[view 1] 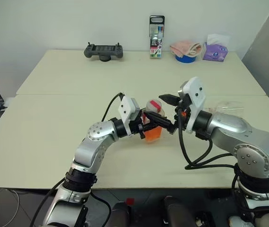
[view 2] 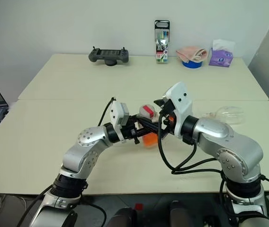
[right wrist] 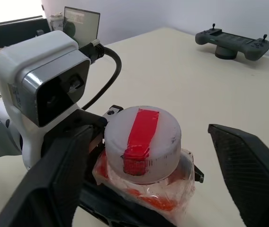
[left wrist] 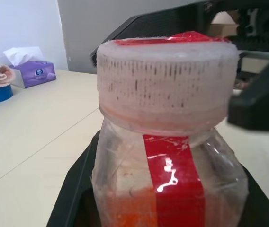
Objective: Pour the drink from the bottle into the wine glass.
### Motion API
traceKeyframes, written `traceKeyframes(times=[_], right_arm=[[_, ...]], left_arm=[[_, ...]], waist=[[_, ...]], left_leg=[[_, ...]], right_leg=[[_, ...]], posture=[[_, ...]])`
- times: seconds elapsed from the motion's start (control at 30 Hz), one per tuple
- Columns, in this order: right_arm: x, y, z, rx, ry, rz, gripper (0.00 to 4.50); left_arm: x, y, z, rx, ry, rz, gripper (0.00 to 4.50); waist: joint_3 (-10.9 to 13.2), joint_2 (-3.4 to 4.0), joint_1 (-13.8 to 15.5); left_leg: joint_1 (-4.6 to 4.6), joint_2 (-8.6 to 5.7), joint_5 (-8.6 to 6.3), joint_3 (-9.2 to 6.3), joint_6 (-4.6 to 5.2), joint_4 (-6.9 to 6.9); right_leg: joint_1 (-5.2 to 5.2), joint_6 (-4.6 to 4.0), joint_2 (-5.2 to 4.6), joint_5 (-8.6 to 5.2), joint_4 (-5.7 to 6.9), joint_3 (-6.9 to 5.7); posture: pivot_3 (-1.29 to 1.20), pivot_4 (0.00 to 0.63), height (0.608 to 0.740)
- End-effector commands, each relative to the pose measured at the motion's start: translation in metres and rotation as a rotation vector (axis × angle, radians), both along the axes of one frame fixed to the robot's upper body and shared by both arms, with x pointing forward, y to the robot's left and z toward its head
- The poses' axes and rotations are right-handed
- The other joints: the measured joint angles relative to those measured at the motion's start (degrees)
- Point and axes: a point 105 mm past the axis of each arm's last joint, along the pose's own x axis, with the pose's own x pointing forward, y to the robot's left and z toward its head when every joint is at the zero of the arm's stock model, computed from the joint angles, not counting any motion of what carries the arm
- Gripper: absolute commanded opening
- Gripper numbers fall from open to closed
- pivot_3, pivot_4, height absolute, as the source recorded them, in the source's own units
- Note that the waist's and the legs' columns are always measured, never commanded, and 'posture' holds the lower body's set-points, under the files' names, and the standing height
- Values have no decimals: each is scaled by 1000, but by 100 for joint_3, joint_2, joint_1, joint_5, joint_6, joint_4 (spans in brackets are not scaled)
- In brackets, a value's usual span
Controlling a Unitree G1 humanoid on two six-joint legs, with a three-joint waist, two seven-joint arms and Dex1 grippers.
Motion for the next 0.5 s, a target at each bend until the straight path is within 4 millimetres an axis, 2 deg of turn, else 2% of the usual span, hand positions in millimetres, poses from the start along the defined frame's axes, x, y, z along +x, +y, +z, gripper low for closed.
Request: traceKeyframes(times=[0.03, 0.13, 0.3, 0.37, 0.43, 0.5], right_arm=[[-1, -3, 20, 46, -120, -56, 2750], [-1, -4, 23, 41, -139, -56, 1854], [5, -5, 27, 50, -137, 9, 1846], [-10, 3, 21, 29, -78, 212, 1846], [-45, 6, 13, 1, 58, 536, 1846], [-68, 1, 11, -56, 105, 760, 1846]], left_arm=[[-2, 0, 13, -17, -71, -9, 1797], [-3, -1, 12, -16, -70, -11, 1796], [-4, -3, 11, 3, -72, -41, 1796], [-6, -2, 14, 10, -73, -64, 1796], [-9, 0, 15, 15, -63, -93, 1796], [-12, -1, 16, 24, -64, -121, 1788]], waist=[[0, 0, -2], [0, 0, 0], [0, 0, 0], [0, 0, -1], [0, 0, -2], [1, 1, 19]], left_leg=[[0, 0, 0, 1, 0, 1], [0, 0, 0, -1, 0, 1], [0, 0, 0, 0, 0, 1], [0, -1, 0, 1, 0, 2], [1, -2, 0, 2, 1, 3], [-4, -2, -1, 1, 2, 5]], right_leg=[[0, 0, 0, 0, 1, 1], [0, 0, 0, 0, 0, -1], [0, 0, 0, 0, 0, -1], [1, 0, 0, 0, 0, 0], [2, 0, 0, 0, -1, 0], [4, 0, 0, 0, -8, -3]], posture=[[0, 150, 740], [0, 150, 740], [0, 150, 740], [0, 150, 740], [0, 150, 740], [0, 150, 740]])
